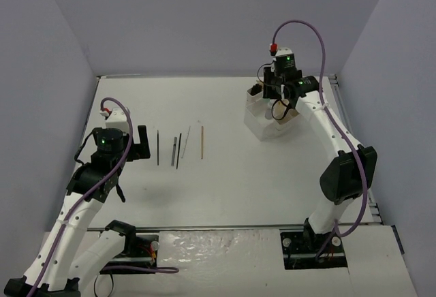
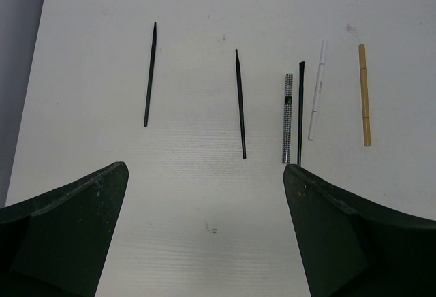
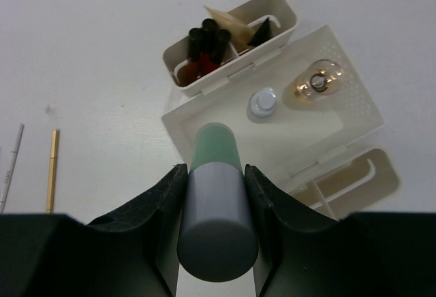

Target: Organize the makeup

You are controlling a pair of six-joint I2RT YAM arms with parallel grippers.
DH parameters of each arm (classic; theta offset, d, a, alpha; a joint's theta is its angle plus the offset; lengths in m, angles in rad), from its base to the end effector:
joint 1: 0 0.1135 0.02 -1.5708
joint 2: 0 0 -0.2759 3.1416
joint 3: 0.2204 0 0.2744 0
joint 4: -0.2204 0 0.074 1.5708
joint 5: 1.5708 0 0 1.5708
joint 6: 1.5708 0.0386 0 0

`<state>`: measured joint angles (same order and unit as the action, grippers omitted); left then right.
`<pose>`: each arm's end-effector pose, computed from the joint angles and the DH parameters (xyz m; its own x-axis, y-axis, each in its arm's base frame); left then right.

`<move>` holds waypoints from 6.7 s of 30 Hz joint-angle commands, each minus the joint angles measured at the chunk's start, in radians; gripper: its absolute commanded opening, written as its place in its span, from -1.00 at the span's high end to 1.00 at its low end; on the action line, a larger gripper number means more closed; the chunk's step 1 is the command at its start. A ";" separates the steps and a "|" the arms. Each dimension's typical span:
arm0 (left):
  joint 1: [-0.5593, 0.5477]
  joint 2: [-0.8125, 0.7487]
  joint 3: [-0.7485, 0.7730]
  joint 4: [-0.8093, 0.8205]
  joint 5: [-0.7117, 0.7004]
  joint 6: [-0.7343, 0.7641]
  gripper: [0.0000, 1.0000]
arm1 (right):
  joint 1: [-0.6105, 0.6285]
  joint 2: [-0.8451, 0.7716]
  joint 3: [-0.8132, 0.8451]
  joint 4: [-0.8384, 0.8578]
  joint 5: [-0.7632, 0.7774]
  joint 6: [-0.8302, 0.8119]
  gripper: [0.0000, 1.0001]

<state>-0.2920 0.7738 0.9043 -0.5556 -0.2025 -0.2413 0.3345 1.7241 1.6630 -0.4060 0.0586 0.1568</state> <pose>0.1767 -0.0450 0.3545 -0.4090 -0.1215 -0.9044 0.0091 0.9905 -0.1371 0.4102 0.1402 0.3790 -0.4636 0.0039 -0.8860 -0.2085 0.9714 0.1134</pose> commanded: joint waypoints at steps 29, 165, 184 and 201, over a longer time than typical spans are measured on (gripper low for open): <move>0.031 0.005 0.021 0.045 0.038 -0.007 -0.94 | -0.061 0.278 0.078 0.004 -0.075 -0.006 1.00; -0.040 0.559 0.275 0.298 0.403 0.109 1.00 | 0.081 -0.796 -0.569 0.207 -0.470 0.108 -0.94; -0.539 0.415 0.242 0.608 0.314 0.023 1.00 | 0.137 -0.602 -0.451 0.435 -0.568 0.221 -0.54; -0.549 0.420 0.229 0.670 0.345 -0.009 1.00 | 0.172 -0.534 -0.461 0.519 -0.565 0.249 0.14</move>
<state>-0.8360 1.2064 1.0988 0.0073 0.1307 -0.2243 0.4941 1.1761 1.1698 0.0028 -0.4923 0.3980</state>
